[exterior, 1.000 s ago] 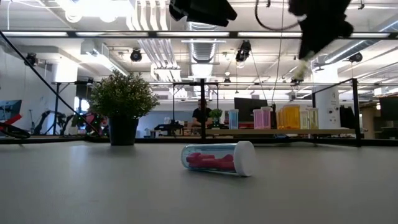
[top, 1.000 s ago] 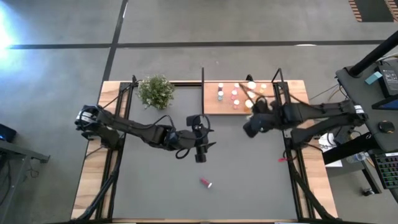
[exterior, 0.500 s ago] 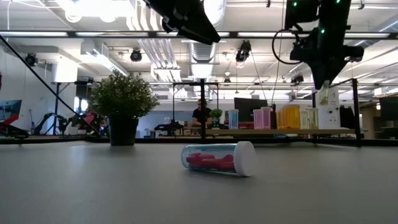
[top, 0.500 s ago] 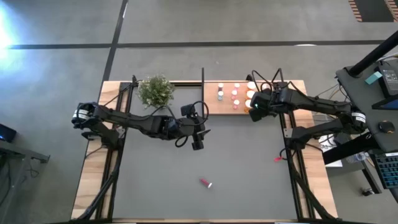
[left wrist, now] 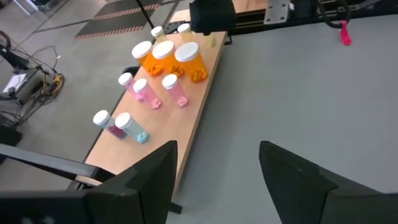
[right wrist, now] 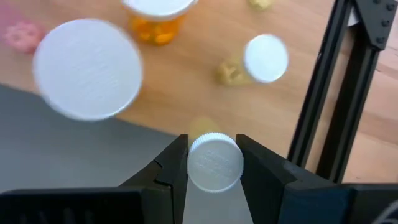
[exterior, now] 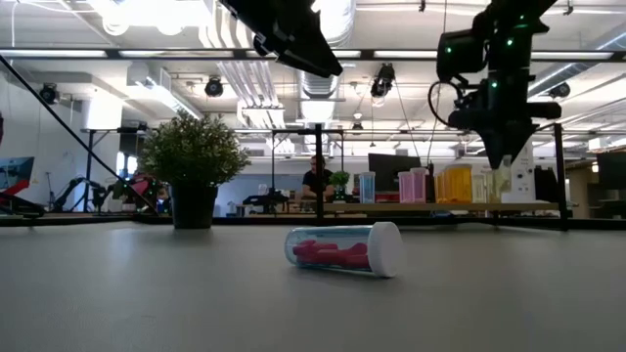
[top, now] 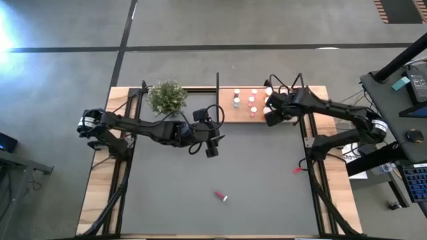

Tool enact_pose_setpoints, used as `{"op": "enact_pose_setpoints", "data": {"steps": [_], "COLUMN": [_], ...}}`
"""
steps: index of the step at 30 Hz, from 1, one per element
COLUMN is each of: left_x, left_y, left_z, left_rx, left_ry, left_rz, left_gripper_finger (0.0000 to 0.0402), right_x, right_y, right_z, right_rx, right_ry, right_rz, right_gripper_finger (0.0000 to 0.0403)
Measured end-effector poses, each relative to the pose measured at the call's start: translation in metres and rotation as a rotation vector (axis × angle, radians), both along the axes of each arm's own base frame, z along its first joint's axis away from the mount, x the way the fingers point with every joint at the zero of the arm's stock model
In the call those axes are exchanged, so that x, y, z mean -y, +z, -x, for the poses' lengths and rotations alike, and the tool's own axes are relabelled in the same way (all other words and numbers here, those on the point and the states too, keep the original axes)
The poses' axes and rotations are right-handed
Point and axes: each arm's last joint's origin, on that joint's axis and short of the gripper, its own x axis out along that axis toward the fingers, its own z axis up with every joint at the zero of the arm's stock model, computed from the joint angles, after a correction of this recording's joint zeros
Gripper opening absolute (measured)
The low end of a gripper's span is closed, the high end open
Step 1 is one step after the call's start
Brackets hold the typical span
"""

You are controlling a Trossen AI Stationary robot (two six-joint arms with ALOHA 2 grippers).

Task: Pick and place medicine bottles onto shelf by color
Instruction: Put the yellow pill bottle on the shelf aligned with the other yellow pill bottles

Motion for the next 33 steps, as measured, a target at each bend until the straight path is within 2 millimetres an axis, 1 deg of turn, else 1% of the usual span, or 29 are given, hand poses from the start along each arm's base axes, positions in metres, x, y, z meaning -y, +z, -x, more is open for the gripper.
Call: {"op": "enact_pose_setpoints", "data": {"steps": [5, 9, 14, 22, 33], "left_x": [0.000, -0.001, -0.003, -0.003, -0.003], "left_y": [0.002, 0.002, 0.001, 0.001, 0.001], "left_z": [0.000, 0.000, 0.000, 0.000, 0.000], "left_rx": [0.007, 0.008, 0.006, 0.003, 0.004], "left_ry": [0.021, 0.025, 0.029, 0.030, 0.031], "left_rz": [-0.011, -0.012, -0.013, -0.013, -0.012], "left_gripper_finger": [0.0211, 0.0211, 0.0211, 0.0211, 0.0211], "right_x": [0.011, 0.015, 0.016, 0.018, 0.017], "right_y": [-0.003, -0.004, -0.006, -0.007, -0.007], "right_z": [0.002, 0.003, 0.002, 0.000, 0.000], "right_rx": [-0.003, 0.000, -0.020, -0.030, -0.063], "right_ry": [0.005, 0.009, 0.056, 0.189, 0.322], "right_rz": [-0.007, -0.018, -0.029, -0.038, -0.058], "right_gripper_finger": [0.0112, 0.0112, 0.0112, 0.0112, 0.0112]}}
